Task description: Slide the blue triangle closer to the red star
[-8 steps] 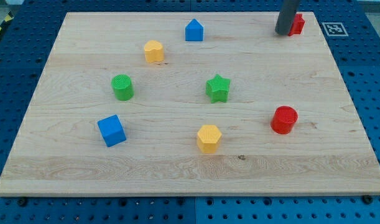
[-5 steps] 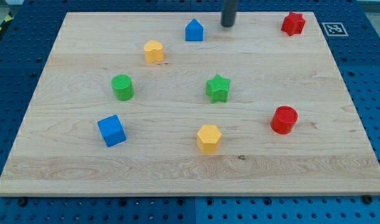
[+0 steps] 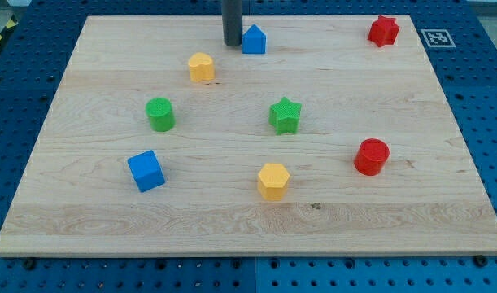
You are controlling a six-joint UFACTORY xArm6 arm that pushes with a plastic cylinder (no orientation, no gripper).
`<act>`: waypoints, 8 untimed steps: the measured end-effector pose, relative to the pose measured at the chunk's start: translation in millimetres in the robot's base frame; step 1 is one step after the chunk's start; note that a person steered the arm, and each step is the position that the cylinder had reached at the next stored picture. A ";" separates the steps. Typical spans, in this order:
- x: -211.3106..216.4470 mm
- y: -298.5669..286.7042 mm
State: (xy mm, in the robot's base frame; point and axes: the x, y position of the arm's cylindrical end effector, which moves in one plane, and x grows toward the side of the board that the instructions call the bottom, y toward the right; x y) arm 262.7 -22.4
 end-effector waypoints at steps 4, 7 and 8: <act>24.9 179.4; 44.1 220.6; 63.1 129.6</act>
